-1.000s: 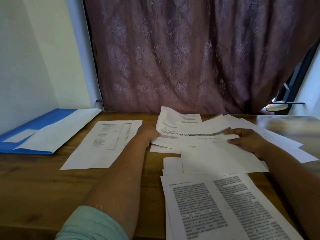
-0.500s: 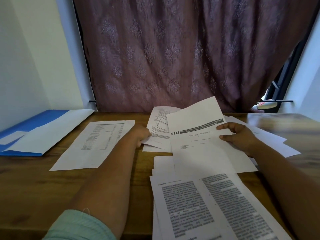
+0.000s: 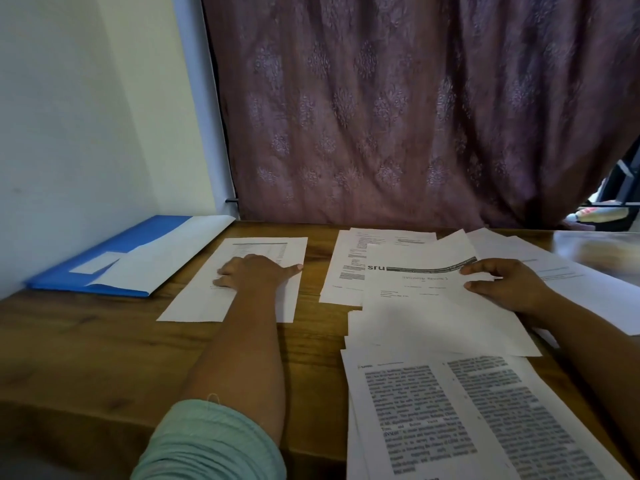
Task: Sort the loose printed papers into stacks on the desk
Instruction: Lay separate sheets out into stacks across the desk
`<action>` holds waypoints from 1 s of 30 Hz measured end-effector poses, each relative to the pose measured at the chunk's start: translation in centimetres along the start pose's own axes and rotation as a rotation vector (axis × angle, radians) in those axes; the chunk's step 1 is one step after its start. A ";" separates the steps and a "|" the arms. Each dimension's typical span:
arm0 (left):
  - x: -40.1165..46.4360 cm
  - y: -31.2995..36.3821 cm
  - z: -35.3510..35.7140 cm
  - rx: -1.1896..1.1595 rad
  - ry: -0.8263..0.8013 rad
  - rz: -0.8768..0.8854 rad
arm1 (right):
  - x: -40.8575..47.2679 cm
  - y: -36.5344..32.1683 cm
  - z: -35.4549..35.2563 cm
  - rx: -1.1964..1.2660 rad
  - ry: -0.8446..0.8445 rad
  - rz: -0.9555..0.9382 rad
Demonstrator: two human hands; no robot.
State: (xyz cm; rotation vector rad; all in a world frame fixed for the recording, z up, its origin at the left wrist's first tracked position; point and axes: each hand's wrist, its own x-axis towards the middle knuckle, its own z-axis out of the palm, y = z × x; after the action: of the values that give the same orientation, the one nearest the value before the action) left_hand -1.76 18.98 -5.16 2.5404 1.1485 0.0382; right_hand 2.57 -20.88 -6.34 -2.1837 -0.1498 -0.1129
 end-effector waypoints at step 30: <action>-0.6 3.3 -1.3 -0.130 0.214 0.297 | -1.0 -1.2 -2.1 0.235 0.043 -0.017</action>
State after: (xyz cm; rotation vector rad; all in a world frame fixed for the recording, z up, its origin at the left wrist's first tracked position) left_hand -0.04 16.93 -2.80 2.6120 0.7989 0.4527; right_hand 1.32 -21.92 -4.31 -1.9446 -0.1497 -0.1438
